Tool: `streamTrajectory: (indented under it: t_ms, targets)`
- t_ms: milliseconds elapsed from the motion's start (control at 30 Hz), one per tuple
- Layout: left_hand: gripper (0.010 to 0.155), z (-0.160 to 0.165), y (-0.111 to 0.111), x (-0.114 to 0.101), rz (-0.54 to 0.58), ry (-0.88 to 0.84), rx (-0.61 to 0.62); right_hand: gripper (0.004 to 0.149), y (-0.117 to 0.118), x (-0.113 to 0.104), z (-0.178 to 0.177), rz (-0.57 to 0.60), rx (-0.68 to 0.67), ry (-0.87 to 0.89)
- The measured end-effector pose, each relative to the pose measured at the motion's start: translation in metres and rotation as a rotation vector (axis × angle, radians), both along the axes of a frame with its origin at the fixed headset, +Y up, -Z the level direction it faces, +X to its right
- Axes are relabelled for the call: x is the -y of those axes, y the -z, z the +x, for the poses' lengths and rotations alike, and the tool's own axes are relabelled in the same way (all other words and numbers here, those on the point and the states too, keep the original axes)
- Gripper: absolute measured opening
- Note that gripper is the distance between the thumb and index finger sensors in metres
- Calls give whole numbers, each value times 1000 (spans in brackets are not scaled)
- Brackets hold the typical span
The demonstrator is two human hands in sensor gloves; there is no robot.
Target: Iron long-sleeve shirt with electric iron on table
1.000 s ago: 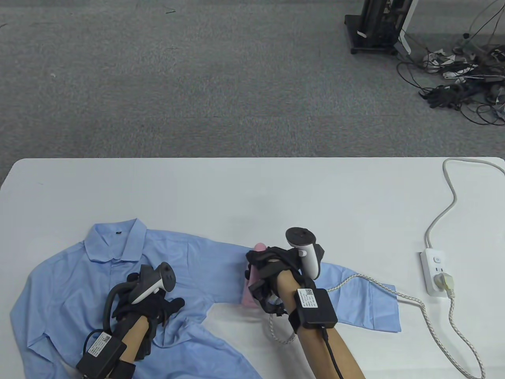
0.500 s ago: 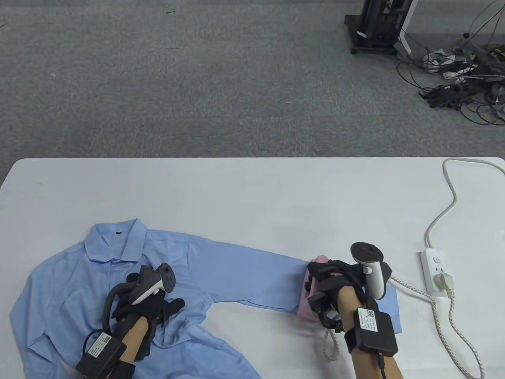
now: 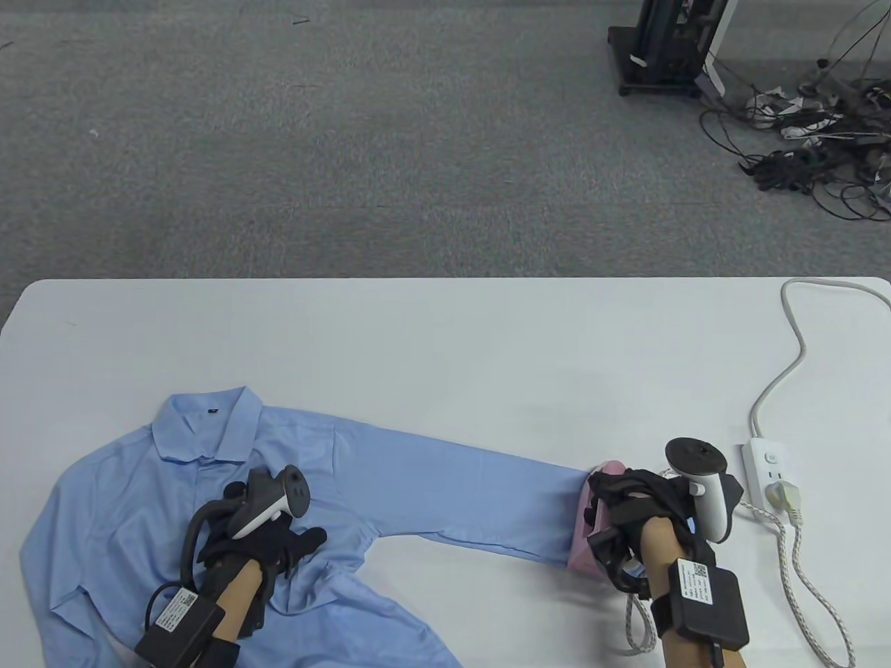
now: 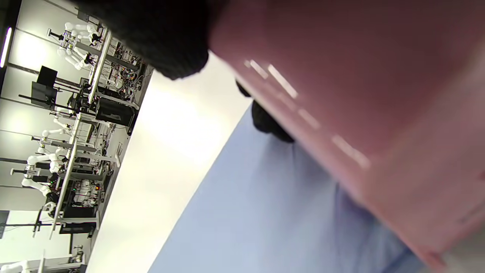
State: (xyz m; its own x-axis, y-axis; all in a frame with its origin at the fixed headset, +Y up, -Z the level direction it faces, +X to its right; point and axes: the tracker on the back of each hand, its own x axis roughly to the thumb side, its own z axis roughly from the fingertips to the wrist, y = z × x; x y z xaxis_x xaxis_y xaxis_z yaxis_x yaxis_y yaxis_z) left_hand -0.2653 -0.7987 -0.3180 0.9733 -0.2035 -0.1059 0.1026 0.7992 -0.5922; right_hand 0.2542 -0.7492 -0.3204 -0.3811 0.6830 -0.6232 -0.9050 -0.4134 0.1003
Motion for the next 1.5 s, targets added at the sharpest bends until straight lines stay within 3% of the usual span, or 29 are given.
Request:
streamTrajectory:
  t_ms: [133,433,567,933,1067,1200,1300,1400,1500]
  targets:
    - [94,0,0,0,4,-1,3,63,-2,-8,8,7,1,-137]
    - [94,0,-1,0,12,3,8,63,-20,-9,52,-15,70,-110]
    - [94,0,-1,1,10,-9,8,62,-24,-12,70,-29,75,-176]
    - [94,0,-2,1,27,-17,17,62,-24,-12,87,-23,120,-159]
    - [90,-4,-2,-10,95,-79,12,60,-20,-35,90,94,180,-61]
    - [88,-9,-6,-31,261,-186,3,54,-10,-80,92,207,190,-84]
    - [87,-11,-11,-35,295,-201,15,47,0,-106,89,372,210,-115]
    - [86,-15,-13,-33,306,-211,5,42,10,-111,84,506,247,-87]
    - [85,-17,-13,-32,305,-215,-3,41,23,-98,77,513,256,-36]
